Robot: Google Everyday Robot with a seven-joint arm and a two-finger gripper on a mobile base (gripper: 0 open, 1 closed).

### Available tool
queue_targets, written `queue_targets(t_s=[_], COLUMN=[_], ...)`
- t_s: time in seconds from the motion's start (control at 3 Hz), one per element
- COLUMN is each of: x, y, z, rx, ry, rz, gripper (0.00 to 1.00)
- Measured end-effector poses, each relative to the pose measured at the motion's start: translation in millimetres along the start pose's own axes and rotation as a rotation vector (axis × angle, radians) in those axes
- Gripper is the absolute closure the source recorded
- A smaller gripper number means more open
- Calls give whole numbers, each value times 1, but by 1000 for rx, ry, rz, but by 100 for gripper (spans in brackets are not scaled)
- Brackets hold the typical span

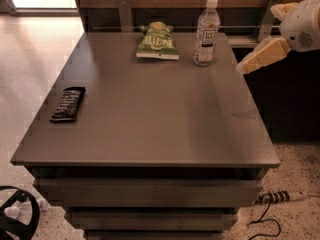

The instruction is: Move blue plastic bottle near rxbar chocolate

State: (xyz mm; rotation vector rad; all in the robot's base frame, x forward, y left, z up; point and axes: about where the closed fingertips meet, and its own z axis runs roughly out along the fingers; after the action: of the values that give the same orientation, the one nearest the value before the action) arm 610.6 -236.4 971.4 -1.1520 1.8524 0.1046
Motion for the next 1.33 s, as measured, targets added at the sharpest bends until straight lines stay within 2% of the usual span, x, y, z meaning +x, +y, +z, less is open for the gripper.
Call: queue_targets(t_s=[0.33, 0.67, 1.33], x=[14, 17, 14], y=[-22, -39, -46], z=[16, 29, 40], rx=[52, 75, 76], ry=[-140, -229, -248], rz=[90, 149, 159], gripper=[0, 0, 0])
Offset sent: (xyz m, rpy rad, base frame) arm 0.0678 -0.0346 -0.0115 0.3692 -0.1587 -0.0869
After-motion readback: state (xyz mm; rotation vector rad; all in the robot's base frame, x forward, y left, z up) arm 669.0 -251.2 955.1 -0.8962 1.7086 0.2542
